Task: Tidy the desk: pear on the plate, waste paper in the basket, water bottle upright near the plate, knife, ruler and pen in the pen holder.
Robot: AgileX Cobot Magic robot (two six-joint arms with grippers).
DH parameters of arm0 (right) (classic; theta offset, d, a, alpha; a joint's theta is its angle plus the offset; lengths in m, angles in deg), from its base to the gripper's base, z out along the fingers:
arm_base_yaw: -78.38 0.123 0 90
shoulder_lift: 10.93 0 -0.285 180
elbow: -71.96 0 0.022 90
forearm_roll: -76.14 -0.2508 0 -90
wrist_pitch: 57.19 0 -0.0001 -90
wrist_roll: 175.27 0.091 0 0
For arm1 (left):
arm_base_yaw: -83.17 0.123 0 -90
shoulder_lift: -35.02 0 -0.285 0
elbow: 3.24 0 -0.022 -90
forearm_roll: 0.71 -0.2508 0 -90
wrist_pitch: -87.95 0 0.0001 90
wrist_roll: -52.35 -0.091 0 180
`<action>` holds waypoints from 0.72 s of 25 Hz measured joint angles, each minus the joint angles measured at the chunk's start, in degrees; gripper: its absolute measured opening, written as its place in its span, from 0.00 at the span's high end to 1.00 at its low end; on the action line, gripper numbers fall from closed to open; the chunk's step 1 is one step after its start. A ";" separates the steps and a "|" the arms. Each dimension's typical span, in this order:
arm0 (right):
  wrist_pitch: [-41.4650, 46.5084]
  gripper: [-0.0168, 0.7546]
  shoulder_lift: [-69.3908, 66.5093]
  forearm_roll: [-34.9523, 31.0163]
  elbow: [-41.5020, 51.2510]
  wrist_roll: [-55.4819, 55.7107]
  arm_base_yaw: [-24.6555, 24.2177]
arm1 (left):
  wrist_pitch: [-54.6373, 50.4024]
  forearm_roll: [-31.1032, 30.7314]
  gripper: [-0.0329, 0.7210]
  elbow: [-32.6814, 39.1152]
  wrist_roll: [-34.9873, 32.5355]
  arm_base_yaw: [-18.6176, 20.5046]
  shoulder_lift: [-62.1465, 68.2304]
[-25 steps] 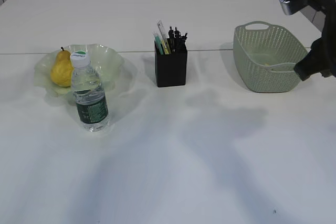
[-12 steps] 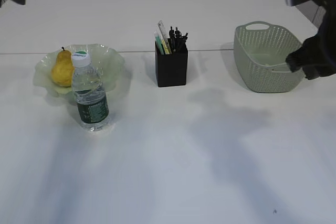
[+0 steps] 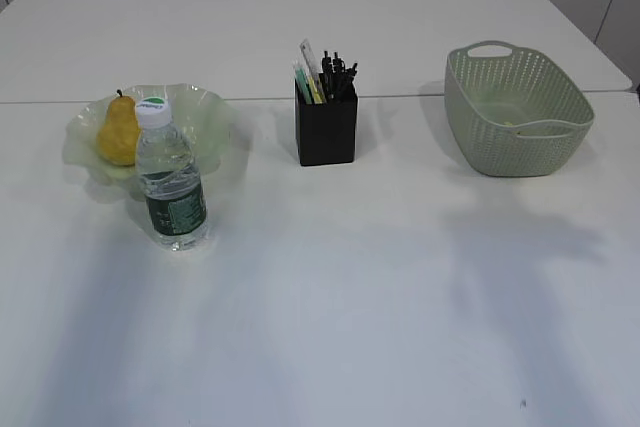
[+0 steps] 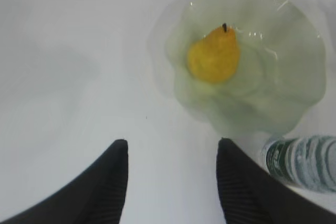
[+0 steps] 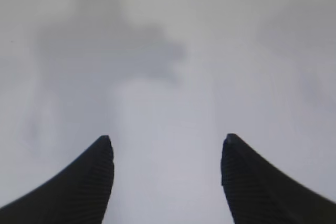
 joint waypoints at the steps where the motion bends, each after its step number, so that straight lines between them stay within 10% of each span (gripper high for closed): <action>1: 0.25 0.34 0.65 -0.17 0.00 0.00 0.00 | 0.00 0.00 0.42 1.99 0.00 0.00 -1.03; 18: 4.34 0.34 14.26 -2.87 0.00 -2.74 0.00 | -6.96 -2.52 0.37 15.17 2.56 0.00 -28.92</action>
